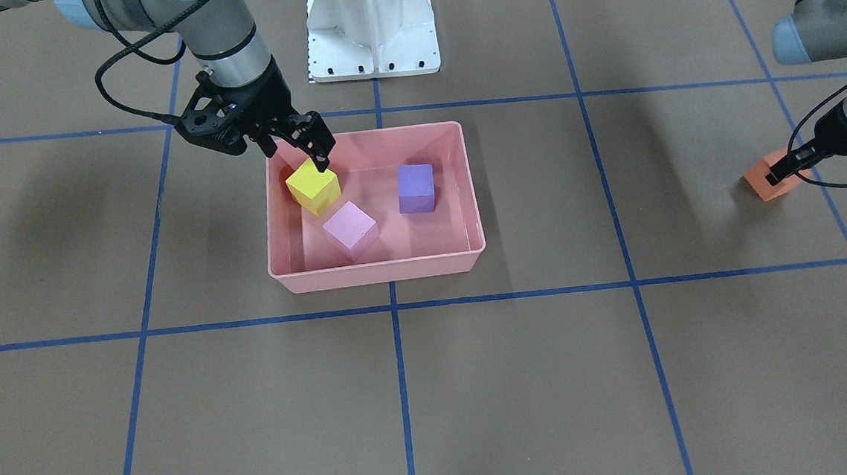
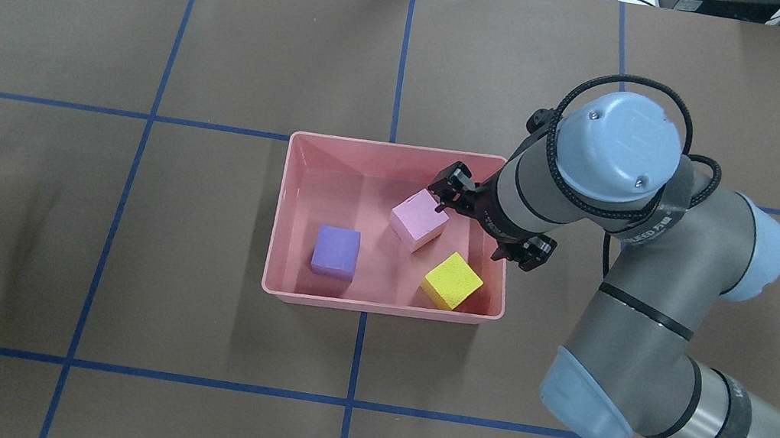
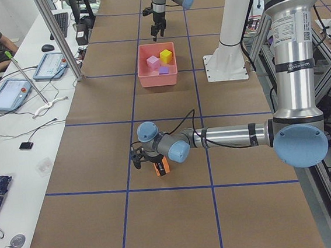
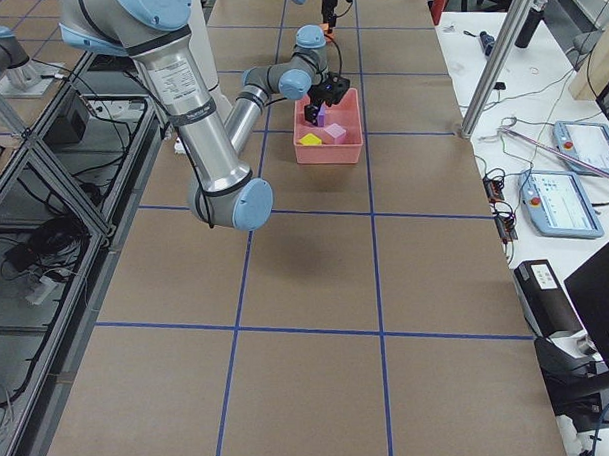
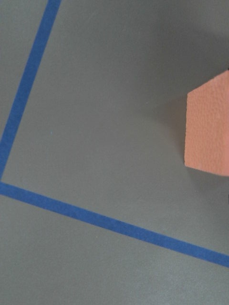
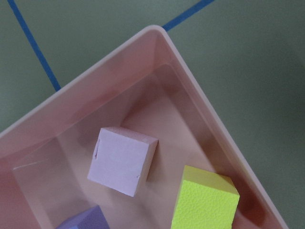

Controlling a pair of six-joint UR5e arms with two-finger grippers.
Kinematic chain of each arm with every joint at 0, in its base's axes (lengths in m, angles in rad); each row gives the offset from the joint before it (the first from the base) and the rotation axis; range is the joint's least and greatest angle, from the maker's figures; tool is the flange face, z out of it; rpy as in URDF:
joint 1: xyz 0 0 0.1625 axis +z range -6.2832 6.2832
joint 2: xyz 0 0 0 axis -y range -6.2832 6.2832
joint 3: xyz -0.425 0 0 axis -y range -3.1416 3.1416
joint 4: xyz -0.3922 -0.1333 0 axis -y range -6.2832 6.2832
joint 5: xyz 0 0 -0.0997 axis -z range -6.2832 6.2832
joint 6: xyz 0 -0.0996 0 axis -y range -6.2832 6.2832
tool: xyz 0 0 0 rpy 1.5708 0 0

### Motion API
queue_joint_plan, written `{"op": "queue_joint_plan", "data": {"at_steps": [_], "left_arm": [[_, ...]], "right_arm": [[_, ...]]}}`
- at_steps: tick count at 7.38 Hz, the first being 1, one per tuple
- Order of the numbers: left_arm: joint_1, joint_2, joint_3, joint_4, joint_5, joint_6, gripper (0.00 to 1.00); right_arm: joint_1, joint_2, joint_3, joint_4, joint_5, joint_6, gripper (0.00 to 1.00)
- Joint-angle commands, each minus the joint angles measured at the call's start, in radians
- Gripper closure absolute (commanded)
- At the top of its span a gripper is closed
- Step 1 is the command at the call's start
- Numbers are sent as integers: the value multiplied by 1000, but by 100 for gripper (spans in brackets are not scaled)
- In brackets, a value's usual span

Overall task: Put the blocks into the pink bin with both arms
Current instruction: 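Release yellow cube, raise right gripper while left gripper grasps orange cube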

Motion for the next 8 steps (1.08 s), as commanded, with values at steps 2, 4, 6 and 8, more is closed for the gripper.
{"op": "queue_joint_plan", "data": {"at_steps": [2, 4, 6, 8], "left_arm": [[1, -14, -7, 1, -36, -4, 96], [-1, -92, -81, 18, -239, -148, 100], [5, -265, -173, 18, -292, -499, 100], [152, -489, -199, 19, -263, -827, 100]], "right_arm": [[115, -30, 39, 0, 79, -3, 0], [213, -89, 73, 2, 184, -21, 0], [232, -161, 79, 6, 208, -150, 0], [258, -220, 50, 14, 207, -298, 0]]}}
